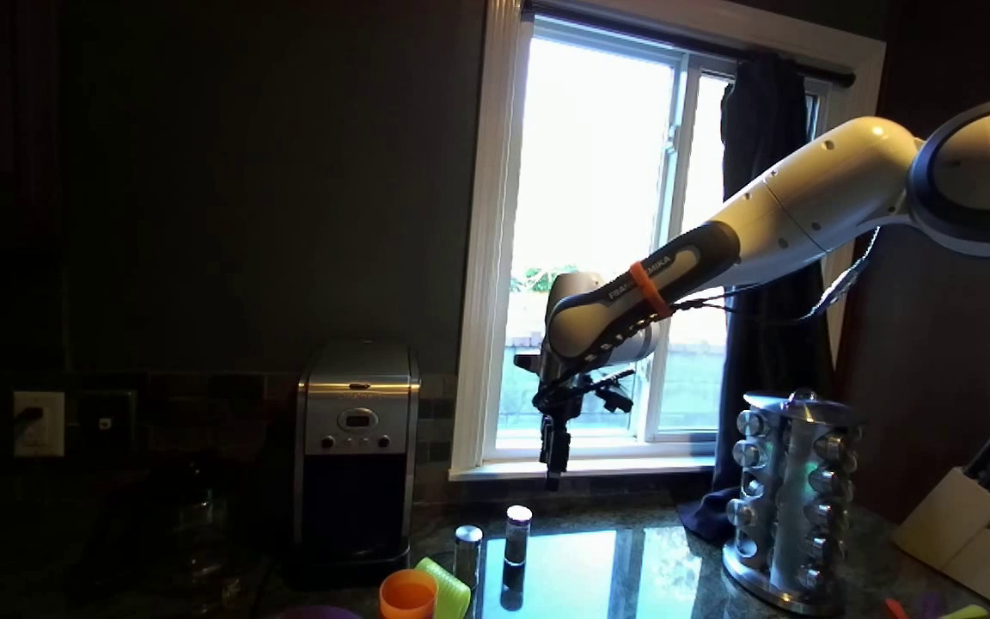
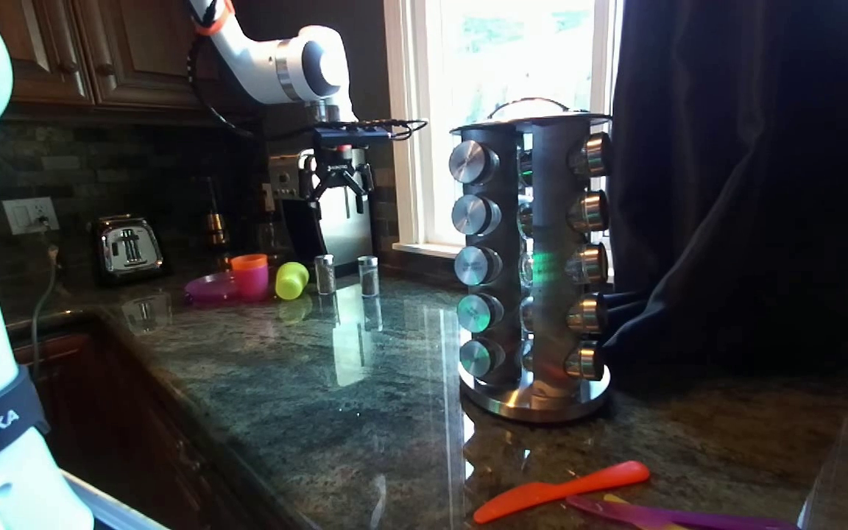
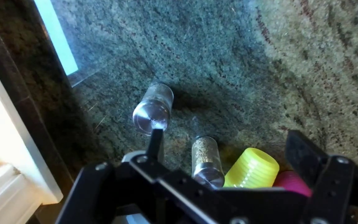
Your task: Put one of the small containers in the seasoning rack
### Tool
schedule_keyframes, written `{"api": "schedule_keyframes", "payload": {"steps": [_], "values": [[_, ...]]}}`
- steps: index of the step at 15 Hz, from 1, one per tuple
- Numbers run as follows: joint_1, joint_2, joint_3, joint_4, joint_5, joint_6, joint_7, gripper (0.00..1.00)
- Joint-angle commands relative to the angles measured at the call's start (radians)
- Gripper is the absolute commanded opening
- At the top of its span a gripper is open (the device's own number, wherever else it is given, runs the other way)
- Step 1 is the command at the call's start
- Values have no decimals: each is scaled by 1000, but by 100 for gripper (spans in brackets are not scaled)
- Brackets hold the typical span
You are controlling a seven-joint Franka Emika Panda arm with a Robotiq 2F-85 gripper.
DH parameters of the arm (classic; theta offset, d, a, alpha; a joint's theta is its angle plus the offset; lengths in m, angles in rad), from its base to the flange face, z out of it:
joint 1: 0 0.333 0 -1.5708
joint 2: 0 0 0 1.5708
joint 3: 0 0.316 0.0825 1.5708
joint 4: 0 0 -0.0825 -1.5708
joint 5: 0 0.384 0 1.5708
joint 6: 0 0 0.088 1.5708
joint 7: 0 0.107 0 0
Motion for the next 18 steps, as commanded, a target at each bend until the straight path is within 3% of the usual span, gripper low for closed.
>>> {"api": "schedule_keyframes", "payload": {"steps": [1,5,8,10,18], "values": [[-24,4,24,6,-9,-2,6,100],[-24,4,26,13,-8,-3,6,100],[-34,75,44,67,34,146,18,100],[-27,114,37,99,-7,199,43,100],[-32,264,22,222,-116,180,69,100]]}}
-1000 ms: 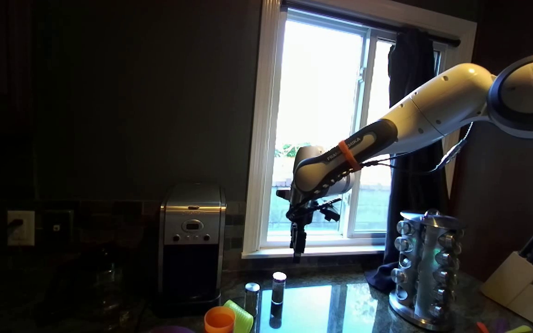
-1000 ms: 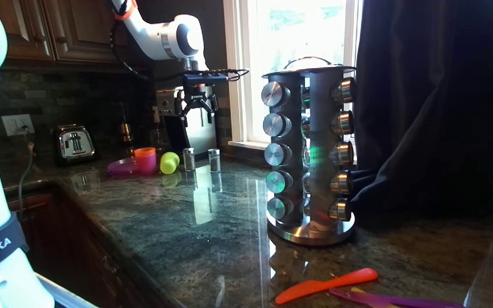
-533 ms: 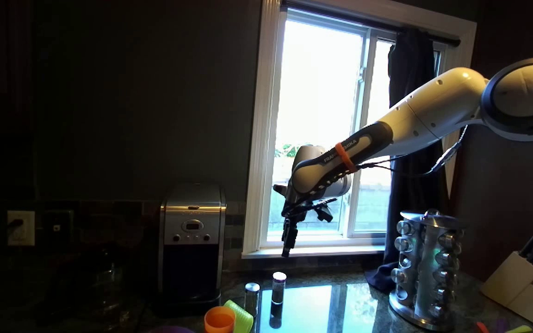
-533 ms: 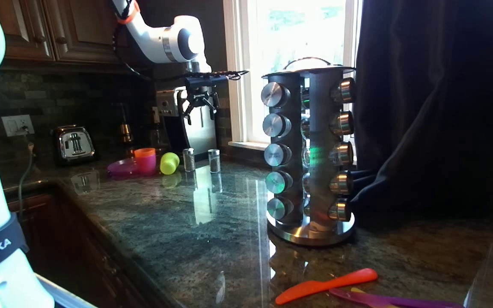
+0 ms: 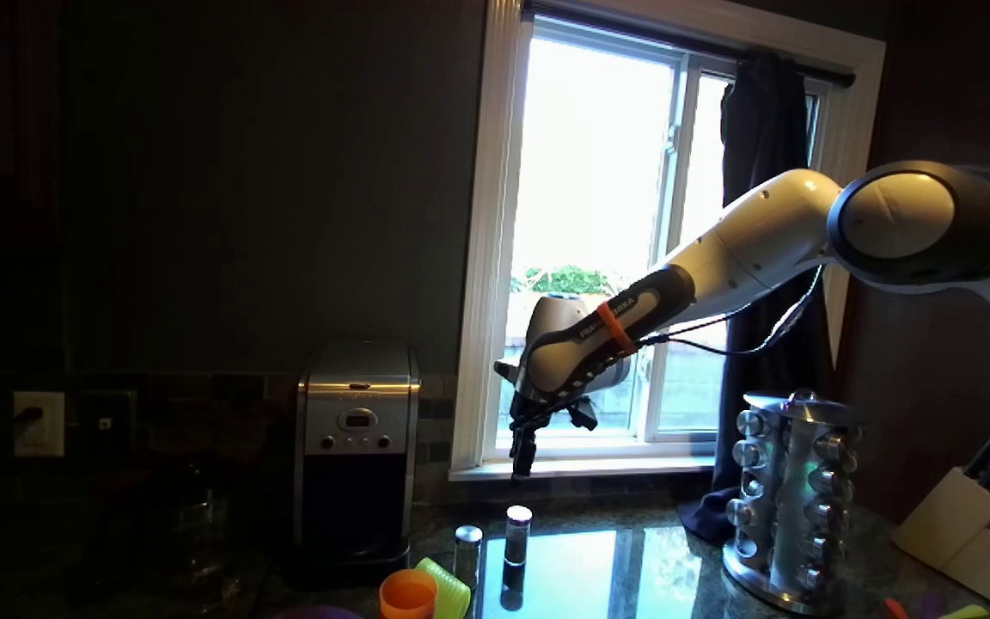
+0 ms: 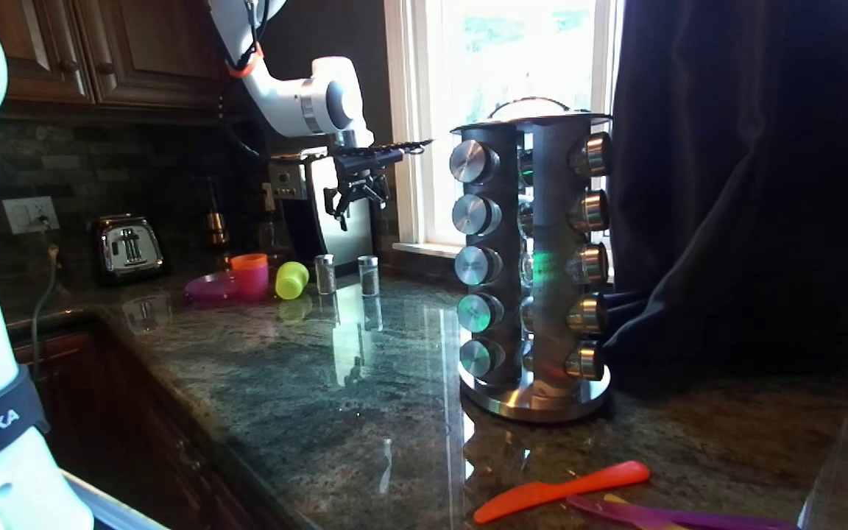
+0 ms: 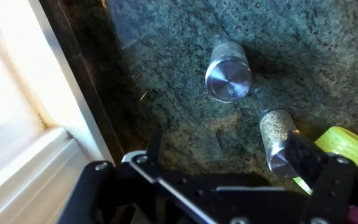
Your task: Put one of the small containers in the seasoning rack
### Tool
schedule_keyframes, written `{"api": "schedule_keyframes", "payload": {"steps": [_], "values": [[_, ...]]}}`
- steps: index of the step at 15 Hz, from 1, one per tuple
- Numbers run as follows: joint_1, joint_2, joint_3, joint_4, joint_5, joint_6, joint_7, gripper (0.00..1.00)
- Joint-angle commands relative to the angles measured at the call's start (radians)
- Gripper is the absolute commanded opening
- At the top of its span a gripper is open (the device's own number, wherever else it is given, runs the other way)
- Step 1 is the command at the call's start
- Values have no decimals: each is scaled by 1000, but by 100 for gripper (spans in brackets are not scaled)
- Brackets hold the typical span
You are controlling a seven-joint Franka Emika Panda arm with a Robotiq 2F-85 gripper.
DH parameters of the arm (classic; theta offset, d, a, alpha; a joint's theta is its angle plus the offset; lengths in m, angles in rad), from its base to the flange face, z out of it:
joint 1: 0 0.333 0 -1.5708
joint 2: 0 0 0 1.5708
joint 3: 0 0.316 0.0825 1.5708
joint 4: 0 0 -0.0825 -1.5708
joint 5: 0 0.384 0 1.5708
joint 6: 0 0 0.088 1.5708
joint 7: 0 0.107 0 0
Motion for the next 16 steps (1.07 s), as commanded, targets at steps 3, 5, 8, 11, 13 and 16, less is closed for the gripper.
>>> {"api": "schedule_keyframes", "payload": {"steps": [3,5,8,11,13,16], "values": [[-11,103,6,90,-46,-46,23,100],[-11,124,7,104,-47,-59,22,100],[-16,143,17,115,-39,-90,13,100],[-7,161,4,122,-59,-85,26,100],[-12,168,10,121,-59,-75,17,100],[-13,180,13,120,-57,-79,16,100]]}}
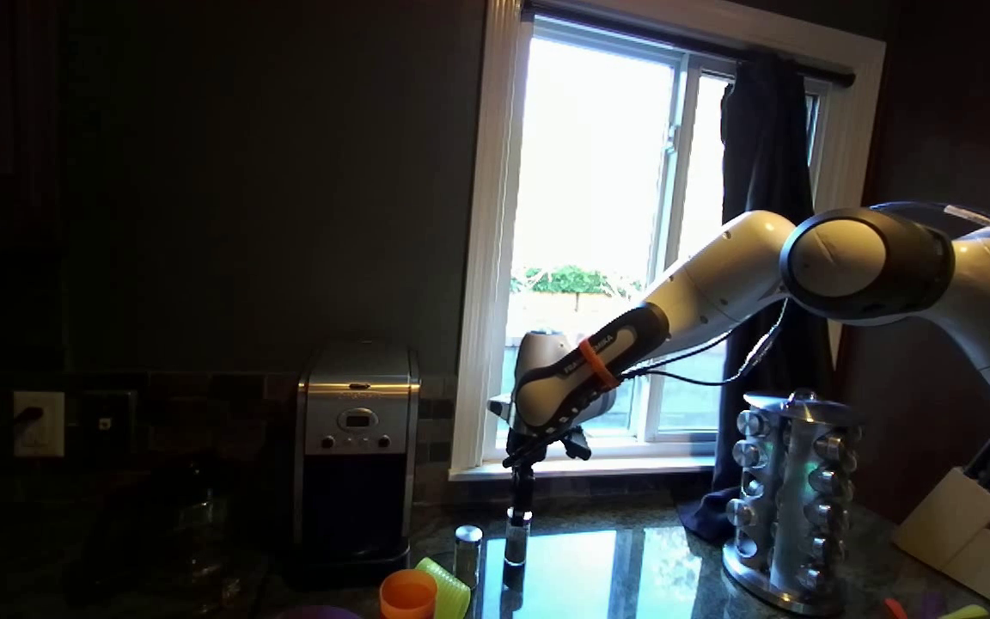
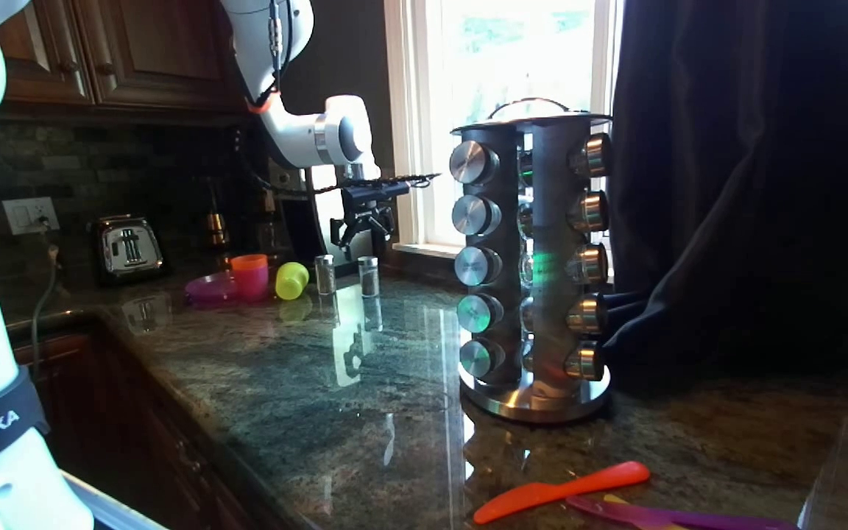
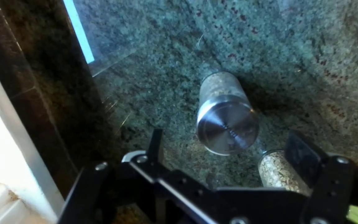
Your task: Put one of the small containers in the seasoning rack
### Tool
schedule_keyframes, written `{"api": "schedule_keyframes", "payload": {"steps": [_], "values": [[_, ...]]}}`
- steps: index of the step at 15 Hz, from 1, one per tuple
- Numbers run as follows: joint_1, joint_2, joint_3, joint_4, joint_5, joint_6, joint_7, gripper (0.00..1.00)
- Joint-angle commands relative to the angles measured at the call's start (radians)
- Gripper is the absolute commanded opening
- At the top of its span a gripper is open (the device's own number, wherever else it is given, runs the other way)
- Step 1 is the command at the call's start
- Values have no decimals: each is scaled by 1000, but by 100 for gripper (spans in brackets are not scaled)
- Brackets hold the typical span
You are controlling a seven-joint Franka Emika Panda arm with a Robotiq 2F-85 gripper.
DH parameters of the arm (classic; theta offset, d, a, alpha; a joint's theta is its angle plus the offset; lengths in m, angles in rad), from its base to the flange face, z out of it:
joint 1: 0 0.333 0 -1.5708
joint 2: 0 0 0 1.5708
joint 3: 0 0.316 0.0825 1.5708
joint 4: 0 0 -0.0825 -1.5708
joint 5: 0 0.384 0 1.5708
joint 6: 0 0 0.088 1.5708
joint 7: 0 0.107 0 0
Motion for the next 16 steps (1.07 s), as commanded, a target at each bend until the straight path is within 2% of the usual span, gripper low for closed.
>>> {"api": "schedule_keyframes", "payload": {"steps": [1,3,4,6,7,13,16], "values": [[-3,31,9,27,-27,-23,19,100],[2,31,1,27,-37,-34,30,97],[2,31,2,28,-36,-41,31,100],[-6,34,10,29,-29,-46,23,74],[-3,35,7,29,-33,-46,25,74],[0,35,5,28,-34,-43,36,26],[26,8,-19,27,-44,-81,137,25]]}}
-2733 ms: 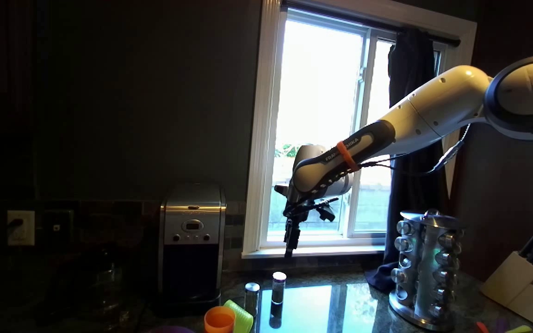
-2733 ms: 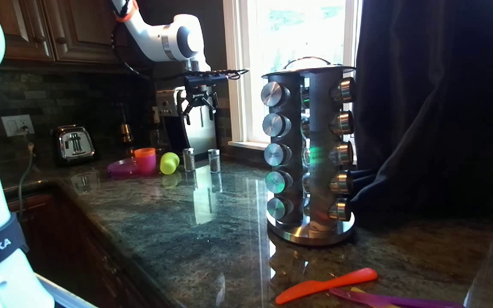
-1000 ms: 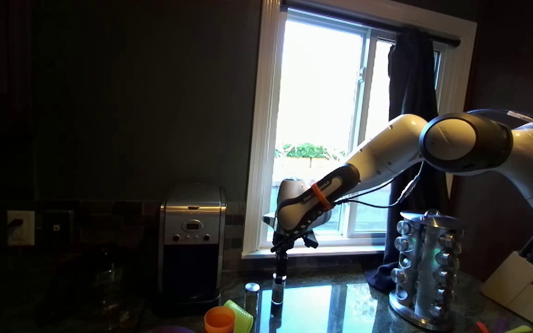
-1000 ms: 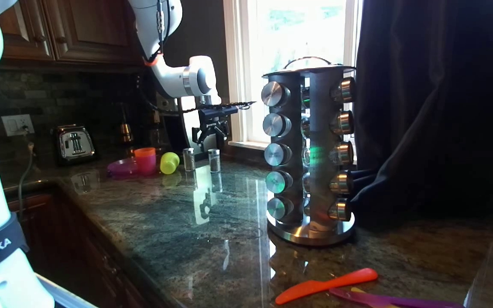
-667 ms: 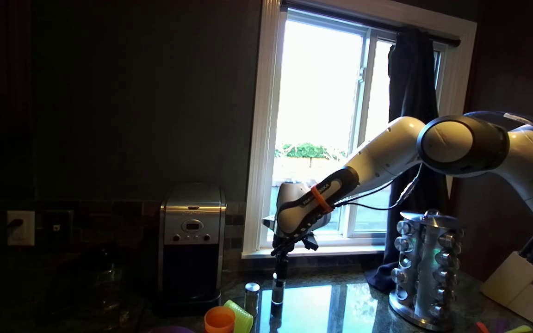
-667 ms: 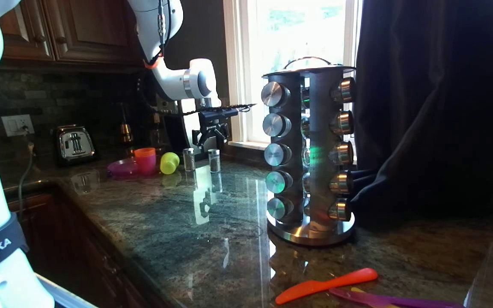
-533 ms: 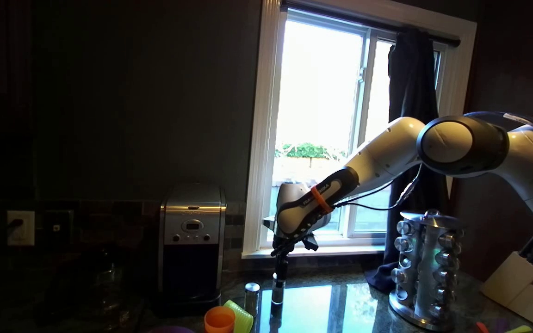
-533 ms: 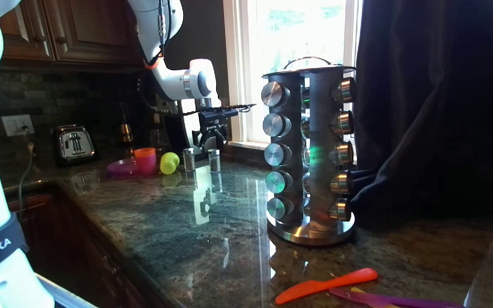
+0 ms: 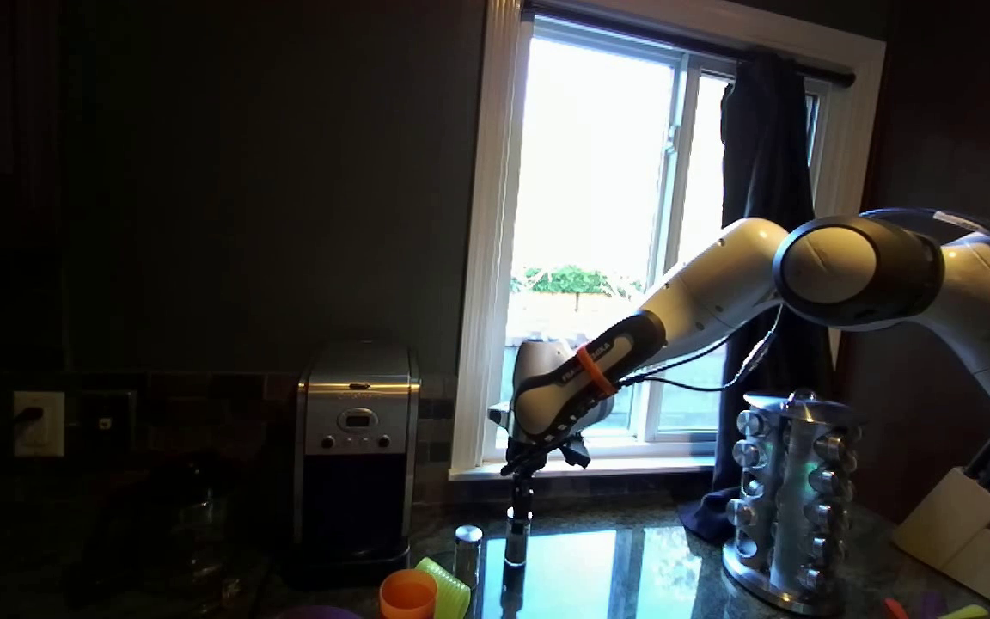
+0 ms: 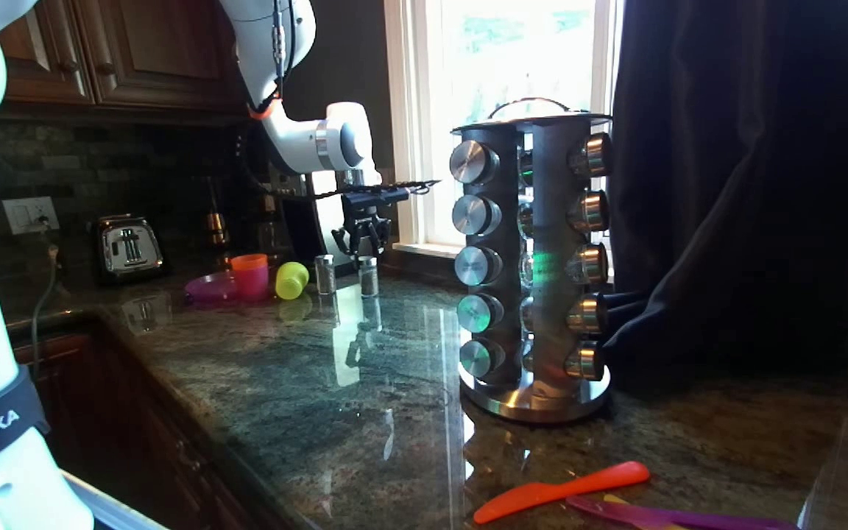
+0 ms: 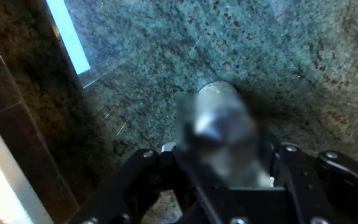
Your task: Put one of the small containers in the seasoning rack
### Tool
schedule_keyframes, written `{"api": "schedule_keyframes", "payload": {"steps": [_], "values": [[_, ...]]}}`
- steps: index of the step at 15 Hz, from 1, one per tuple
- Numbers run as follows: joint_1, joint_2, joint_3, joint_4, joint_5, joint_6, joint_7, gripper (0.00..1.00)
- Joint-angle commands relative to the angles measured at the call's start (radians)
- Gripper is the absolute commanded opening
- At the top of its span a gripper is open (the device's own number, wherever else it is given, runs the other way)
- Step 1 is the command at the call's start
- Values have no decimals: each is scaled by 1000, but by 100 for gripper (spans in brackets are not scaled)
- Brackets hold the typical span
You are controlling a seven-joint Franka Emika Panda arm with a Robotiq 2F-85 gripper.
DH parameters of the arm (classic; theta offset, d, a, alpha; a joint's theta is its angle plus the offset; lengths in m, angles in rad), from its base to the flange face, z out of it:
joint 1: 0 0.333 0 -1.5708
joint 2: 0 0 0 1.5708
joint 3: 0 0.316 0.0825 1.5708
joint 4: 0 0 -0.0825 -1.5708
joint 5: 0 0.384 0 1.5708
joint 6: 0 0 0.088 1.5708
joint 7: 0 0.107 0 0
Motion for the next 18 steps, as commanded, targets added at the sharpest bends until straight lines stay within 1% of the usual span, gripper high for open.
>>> {"api": "schedule_keyframes", "payload": {"steps": [1,2,4,6,10,15,18], "values": [[37,-39,-31,9,-55,-90,133,25],[52,-58,-46,2,-85,-115,172,25],[90,-106,-83,-18,-190,-200,245,25],[105,-140,-86,-25,-279,-303,268,25],[130,-174,-70,-31,-444,-472,241,25],[149,-188,-34,-65,-591,-685,213,25],[152,-180,-4,-83,-662,-771,215,25]]}}
